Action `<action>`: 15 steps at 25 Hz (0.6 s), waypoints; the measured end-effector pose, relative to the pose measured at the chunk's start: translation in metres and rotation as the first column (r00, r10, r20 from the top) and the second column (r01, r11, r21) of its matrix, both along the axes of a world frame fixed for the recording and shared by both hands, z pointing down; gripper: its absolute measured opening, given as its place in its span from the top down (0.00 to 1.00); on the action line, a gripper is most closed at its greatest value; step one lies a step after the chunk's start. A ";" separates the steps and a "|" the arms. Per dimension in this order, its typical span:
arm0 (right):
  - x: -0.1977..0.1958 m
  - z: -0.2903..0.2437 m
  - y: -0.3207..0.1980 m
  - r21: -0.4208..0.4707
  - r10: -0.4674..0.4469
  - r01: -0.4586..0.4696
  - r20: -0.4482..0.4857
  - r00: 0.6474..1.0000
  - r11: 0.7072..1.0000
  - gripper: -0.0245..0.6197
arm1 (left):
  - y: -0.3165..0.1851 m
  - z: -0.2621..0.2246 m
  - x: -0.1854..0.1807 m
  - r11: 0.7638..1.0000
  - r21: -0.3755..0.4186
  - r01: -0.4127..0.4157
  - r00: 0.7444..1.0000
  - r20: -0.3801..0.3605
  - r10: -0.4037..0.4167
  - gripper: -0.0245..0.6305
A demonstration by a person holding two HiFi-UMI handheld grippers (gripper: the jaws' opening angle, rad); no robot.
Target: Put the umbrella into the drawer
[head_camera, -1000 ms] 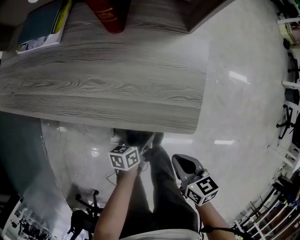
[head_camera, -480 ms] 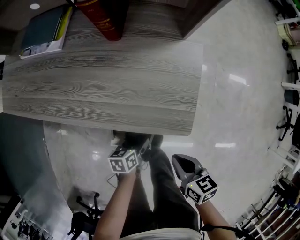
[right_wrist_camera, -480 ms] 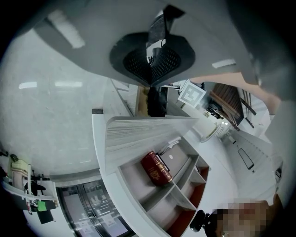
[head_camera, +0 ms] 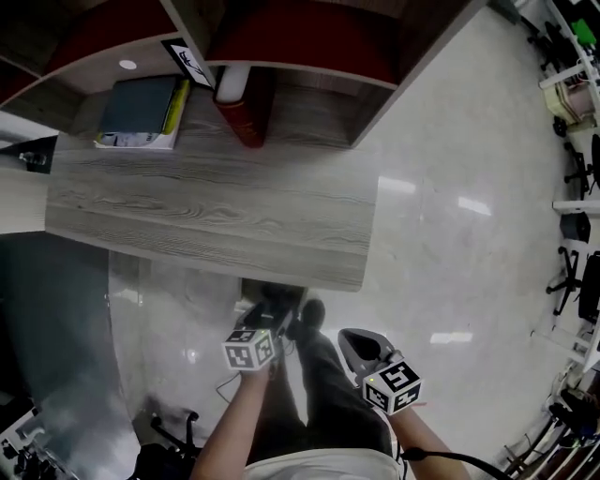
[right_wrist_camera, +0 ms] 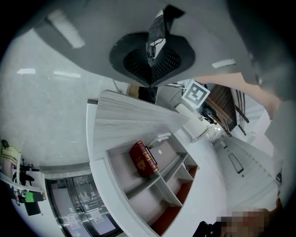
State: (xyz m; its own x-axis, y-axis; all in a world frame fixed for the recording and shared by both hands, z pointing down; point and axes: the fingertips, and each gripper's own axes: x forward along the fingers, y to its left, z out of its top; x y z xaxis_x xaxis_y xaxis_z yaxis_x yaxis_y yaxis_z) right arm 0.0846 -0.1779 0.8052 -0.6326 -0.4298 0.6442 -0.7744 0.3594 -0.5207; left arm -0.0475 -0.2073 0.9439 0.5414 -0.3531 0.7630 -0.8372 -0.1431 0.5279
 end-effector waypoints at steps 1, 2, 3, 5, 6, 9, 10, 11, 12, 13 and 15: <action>0.001 -0.010 0.000 0.006 -0.002 0.002 0.001 1.000 1.000 0.95 | -0.001 -0.013 0.000 1.000 0.009 0.008 1.000 -0.003 -0.008 0.48; 0.003 -0.021 0.000 0.013 -0.003 0.003 0.003 1.000 1.000 0.95 | -0.003 -0.027 0.001 1.000 0.020 0.017 1.000 -0.006 -0.016 0.49; 0.004 -0.031 0.000 0.021 -0.002 0.002 0.004 1.000 1.000 0.95 | -0.005 -0.042 0.003 0.999 0.035 0.024 1.000 -0.010 -0.023 0.51; 0.008 -0.053 0.000 0.040 0.002 -0.002 0.008 1.000 0.999 0.95 | -0.007 -0.075 0.007 0.997 0.070 0.029 0.999 -0.016 -0.028 0.58; 0.010 -0.065 0.000 0.051 0.005 -0.005 0.010 1.000 0.999 0.95 | -0.007 -0.092 0.009 0.996 0.086 0.028 0.999 -0.018 -0.027 0.61; 0.013 -0.103 0.002 0.083 0.007 -0.009 0.023 1.000 0.996 0.95 | -0.002 -0.145 0.014 0.991 0.131 0.027 0.999 -0.023 -0.024 0.67; 0.014 -0.116 0.003 0.096 0.002 -0.005 0.028 1.000 0.995 0.95 | 0.001 -0.163 0.016 0.988 0.149 0.028 0.999 -0.024 -0.025 0.68; 0.015 -0.128 0.004 0.110 -0.006 0.002 0.031 1.000 0.994 0.95 | 0.004 -0.179 0.017 0.985 0.170 0.028 0.999 -0.024 -0.024 0.72; 0.016 -0.139 0.005 0.125 -0.016 0.012 0.032 0.999 0.992 0.95 | 0.006 -0.195 0.017 0.981 0.193 0.026 1.000 -0.020 -0.023 0.74; 0.016 -0.149 0.006 0.141 -0.029 0.024 0.032 0.999 0.990 0.95 | 0.009 -0.209 0.017 0.976 0.216 0.023 1.000 -0.014 -0.020 0.77; 0.016 -0.165 0.012 0.166 -0.057 0.052 0.024 0.998 0.985 0.95 | 0.017 -0.232 0.014 0.966 0.257 0.013 1.000 0.002 -0.015 0.87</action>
